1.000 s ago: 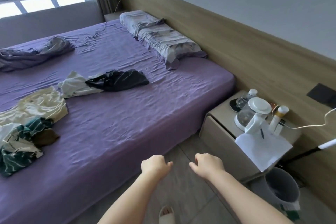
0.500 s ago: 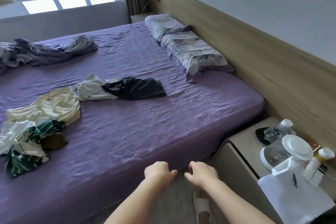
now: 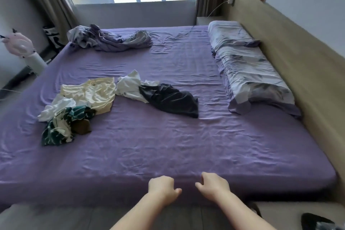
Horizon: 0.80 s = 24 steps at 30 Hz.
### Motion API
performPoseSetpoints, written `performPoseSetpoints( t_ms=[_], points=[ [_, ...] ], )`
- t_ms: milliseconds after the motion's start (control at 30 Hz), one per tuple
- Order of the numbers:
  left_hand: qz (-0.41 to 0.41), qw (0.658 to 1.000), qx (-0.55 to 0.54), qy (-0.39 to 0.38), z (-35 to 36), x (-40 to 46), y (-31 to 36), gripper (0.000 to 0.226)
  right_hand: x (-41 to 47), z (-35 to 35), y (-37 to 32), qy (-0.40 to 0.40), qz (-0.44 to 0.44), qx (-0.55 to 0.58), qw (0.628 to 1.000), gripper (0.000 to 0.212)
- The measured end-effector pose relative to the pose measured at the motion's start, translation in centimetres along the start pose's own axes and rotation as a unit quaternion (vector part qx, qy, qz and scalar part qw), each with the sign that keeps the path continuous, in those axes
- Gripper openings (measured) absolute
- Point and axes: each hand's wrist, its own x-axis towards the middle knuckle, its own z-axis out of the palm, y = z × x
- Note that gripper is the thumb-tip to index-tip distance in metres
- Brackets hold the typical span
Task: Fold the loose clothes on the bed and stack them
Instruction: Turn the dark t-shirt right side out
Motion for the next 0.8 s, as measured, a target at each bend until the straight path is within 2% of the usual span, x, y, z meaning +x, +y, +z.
performPoseSetpoints(
  t_ms=[333, 667, 800],
  points=[
    [-0.074, 0.996, -0.034, -0.021, -4.8, 5.5, -3.1, 0.046, 8.1, -3.5, -3.9, -0.031, -0.046, -0.009, 0.998, 0.038],
    [-0.027, 0.998, -0.036, -0.034, -11.5, 15.5, -7.4, 0.045, 16.0, -7.4, -7.5, -0.024, 0.011, 0.009, 1.000, 0.029],
    [-0.011, 0.999, -0.021, -0.030, -14.3, 19.7, -9.0, 0.043, 19.2, -8.7, -9.4, -0.004, 0.020, 0.016, 1.000, 0.035]
  ],
)
